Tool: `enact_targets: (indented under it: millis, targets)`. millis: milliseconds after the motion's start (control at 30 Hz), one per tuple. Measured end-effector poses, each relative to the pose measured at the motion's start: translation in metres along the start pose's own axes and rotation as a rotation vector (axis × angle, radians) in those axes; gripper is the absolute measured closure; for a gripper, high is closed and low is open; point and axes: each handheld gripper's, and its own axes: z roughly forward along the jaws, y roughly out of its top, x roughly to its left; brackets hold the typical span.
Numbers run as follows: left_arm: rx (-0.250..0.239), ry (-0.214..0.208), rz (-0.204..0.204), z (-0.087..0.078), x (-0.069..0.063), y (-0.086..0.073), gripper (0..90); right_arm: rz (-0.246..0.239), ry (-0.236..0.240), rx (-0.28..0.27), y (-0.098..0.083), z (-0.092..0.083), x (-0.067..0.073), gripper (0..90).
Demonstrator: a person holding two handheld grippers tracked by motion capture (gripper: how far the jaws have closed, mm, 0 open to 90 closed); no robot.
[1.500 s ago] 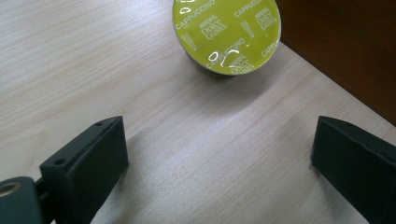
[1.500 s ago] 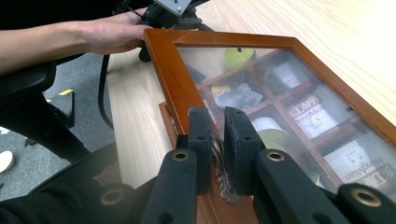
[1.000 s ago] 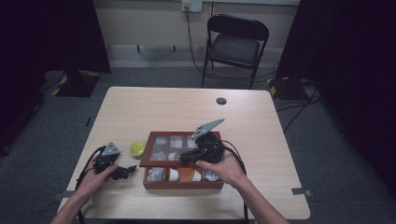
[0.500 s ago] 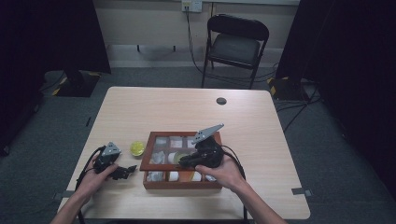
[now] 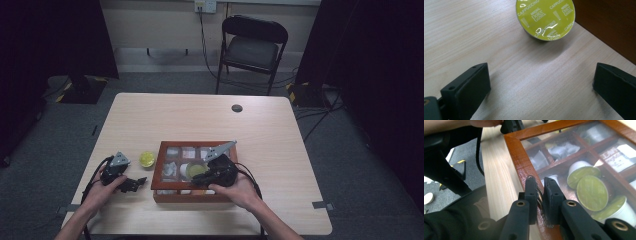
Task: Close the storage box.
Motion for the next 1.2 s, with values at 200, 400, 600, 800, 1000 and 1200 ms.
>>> enact_targets:
  millis: [200,400,600,800,1000,1200]
  targets:
    - [0.000,0.001,0.000,0.000,0.000,0.000,0.7,0.010,0.001,0.024,-0.008,0.009,-0.001,81.9]
    - [0.000,0.001,0.001,0.000,0.000,0.000,0.7,0.013,-0.009,0.048,-0.012,0.016,0.000,81.7]
    - [0.000,0.001,0.000,0.000,0.000,0.000,0.7,0.017,-0.009,0.058,-0.015,0.020,0.000,81.6]
    - [0.003,-0.003,0.001,0.000,0.000,0.000,0.0,0.007,-0.024,0.053,-0.016,0.020,0.002,80.3]
    - [0.003,-0.002,0.001,0.000,0.000,0.000,0.0,0.059,-0.022,-0.011,-0.018,0.010,-0.004,71.3]
    - [0.004,0.011,-0.012,-0.003,0.001,-0.003,0.0,0.133,-0.097,-0.088,-0.033,-0.015,-0.011,56.5]
